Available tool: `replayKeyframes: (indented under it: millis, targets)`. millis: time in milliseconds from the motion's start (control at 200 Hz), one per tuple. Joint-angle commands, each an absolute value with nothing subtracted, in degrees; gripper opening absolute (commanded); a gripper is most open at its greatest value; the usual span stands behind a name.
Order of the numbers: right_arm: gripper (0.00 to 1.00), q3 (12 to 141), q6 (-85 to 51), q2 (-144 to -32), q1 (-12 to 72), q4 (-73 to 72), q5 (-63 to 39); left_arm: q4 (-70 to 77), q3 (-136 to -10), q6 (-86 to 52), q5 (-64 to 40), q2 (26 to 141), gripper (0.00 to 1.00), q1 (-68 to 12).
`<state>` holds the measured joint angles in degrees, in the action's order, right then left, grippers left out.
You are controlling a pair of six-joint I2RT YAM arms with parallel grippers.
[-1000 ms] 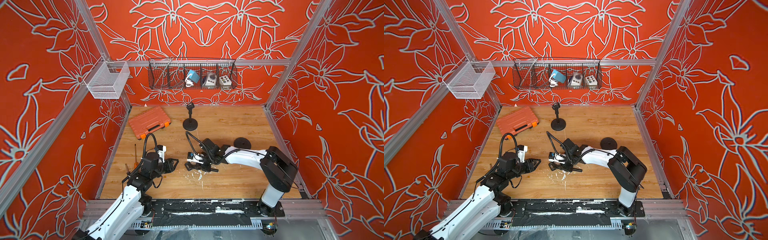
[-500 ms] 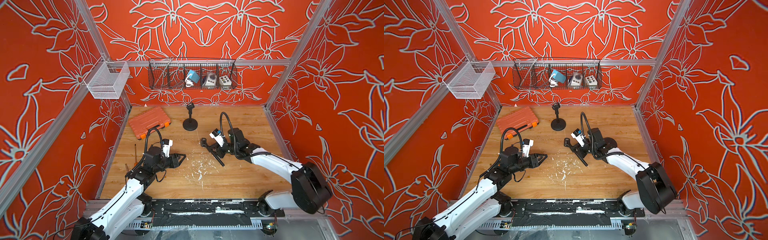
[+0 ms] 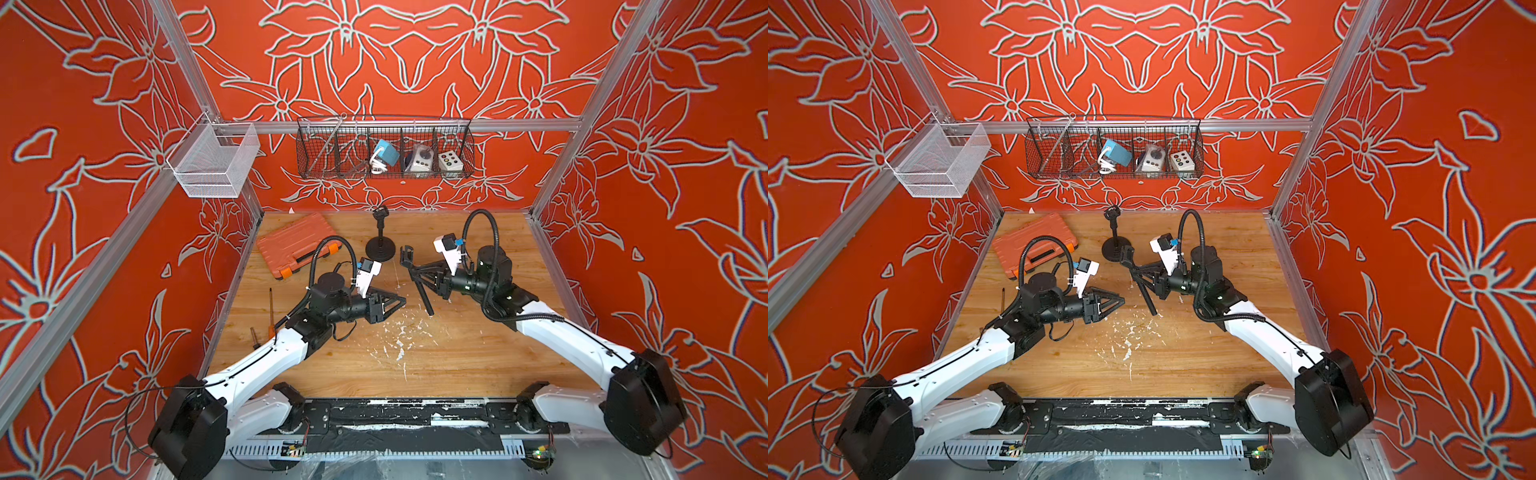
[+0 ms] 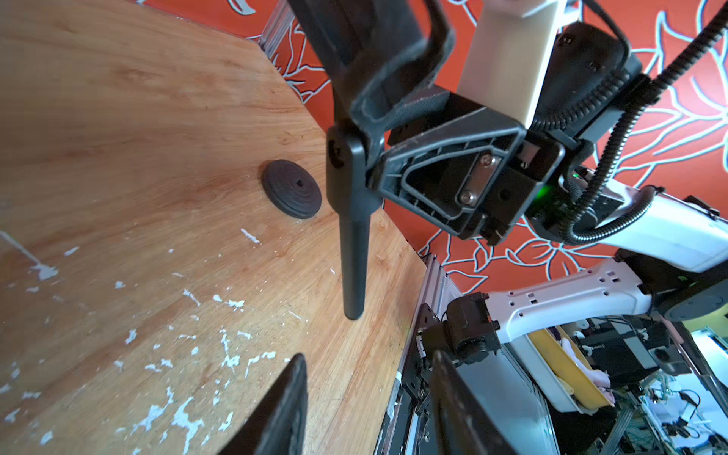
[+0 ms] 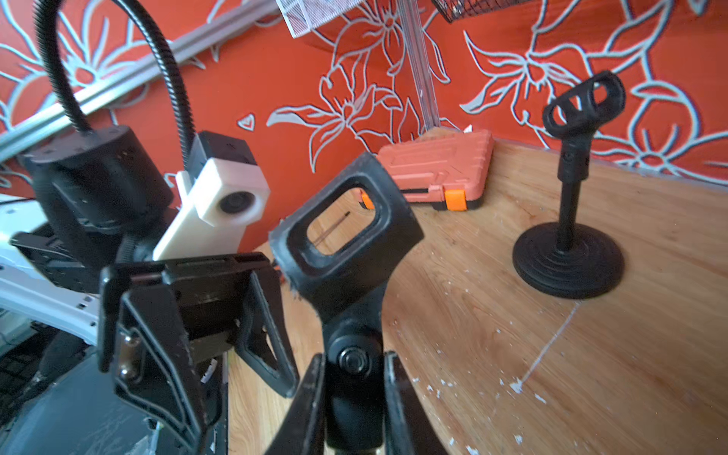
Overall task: Assemble a microphone stand
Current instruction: Pick up the microphone stand pole from the center of the board.
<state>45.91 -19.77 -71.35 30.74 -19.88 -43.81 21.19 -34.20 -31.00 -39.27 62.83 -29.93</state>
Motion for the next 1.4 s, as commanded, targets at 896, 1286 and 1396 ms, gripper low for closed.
replayKeyframes:
  millis: [896, 1286, 1396]
  targets:
    - [0.04, 43.0, -42.9, -76.2, 30.8, -57.6, -48.2, 30.1, -44.4, -31.3, -45.3, 74.9, 0.4, -30.8]
    - [0.4, 42.8, -33.7, -70.0, 31.0, -40.0, -41.4, 25.2, -46.4, -28.9, -41.5, 74.7, 0.0, -30.9]
    - [0.55, 47.4, -24.7, -64.6, 31.0, -14.7, -29.1, 19.6, -46.1, -25.6, -36.7, 71.3, 0.0, -30.8]
